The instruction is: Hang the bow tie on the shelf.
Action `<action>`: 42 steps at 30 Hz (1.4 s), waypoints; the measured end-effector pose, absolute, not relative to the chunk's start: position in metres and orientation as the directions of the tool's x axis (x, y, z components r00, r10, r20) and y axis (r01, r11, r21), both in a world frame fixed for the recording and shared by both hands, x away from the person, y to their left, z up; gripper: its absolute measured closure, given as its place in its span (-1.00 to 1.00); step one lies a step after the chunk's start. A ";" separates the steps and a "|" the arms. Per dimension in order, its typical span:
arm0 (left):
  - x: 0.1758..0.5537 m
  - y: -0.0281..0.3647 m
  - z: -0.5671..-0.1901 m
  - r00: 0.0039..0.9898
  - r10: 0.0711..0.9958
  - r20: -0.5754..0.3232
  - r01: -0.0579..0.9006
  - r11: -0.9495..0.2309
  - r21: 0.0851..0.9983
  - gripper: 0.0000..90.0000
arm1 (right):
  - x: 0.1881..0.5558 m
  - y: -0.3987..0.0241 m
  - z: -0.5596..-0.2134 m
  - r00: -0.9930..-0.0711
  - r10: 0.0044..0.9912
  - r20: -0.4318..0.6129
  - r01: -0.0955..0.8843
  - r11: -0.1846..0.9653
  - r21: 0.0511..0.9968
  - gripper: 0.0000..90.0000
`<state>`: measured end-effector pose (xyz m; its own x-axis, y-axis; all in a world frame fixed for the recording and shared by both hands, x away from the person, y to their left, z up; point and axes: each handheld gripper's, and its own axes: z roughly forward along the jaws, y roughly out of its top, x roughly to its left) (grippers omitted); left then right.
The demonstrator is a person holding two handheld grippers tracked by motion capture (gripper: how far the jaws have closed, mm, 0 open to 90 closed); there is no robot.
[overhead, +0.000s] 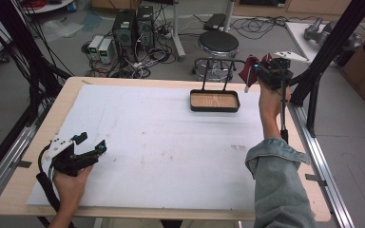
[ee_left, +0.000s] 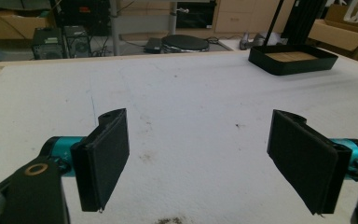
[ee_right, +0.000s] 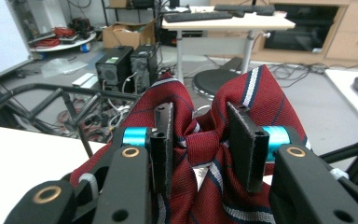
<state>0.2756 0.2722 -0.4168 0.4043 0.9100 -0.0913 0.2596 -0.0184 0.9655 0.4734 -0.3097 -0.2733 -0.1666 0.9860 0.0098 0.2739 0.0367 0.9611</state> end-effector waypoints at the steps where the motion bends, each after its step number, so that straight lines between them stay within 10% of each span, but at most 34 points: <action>1: 0.276 0.272 -0.417 0.405 0.910 -0.094 0.263 -0.017 0.965 -0.53 | 0.473 -0.310 -0.273 -0.167 0.986 0.010 0.274 0.037 0.961 0.42; 42: 0.273 0.274 -0.418 0.403 0.910 -0.095 0.268 -0.018 0.963 -0.54 | 0.513 -0.332 -0.288 -0.149 0.988 0.046 0.420 0.022 0.907 0.40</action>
<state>0.2726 0.2743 -0.4180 0.4030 0.9102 -0.0954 0.2679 -0.0177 0.9633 0.5128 -0.3317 -0.2882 -0.1495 0.9877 0.0456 0.4203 0.0217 0.9071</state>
